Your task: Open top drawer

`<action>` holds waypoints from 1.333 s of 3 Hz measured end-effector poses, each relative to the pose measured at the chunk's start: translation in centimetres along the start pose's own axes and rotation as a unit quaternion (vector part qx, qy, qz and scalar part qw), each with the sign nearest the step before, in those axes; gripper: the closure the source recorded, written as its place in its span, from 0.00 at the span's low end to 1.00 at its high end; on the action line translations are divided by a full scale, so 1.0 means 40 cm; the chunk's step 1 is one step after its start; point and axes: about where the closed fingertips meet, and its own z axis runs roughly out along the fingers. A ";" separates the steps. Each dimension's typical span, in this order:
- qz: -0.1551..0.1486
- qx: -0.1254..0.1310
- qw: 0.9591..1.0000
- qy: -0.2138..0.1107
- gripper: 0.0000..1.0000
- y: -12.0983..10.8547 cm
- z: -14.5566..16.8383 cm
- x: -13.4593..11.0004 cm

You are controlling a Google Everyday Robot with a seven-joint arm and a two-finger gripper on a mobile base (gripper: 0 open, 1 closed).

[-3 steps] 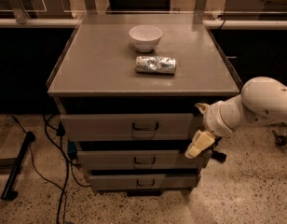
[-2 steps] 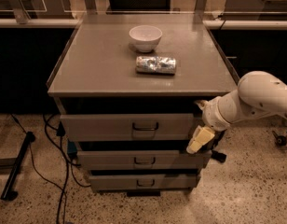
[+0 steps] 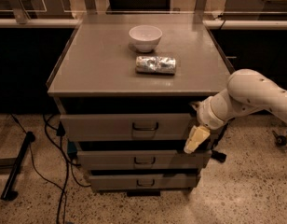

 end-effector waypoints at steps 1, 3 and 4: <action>0.000 -0.012 1.000 0.007 0.00 0.009 0.029 0.006; 0.004 -0.019 1.000 0.008 0.27 0.013 0.053 0.009; 0.004 -0.019 1.000 0.008 0.58 0.013 0.053 0.009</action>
Offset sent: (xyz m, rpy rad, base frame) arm 0.0019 0.0089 -0.0288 -0.0079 0.0527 0.0046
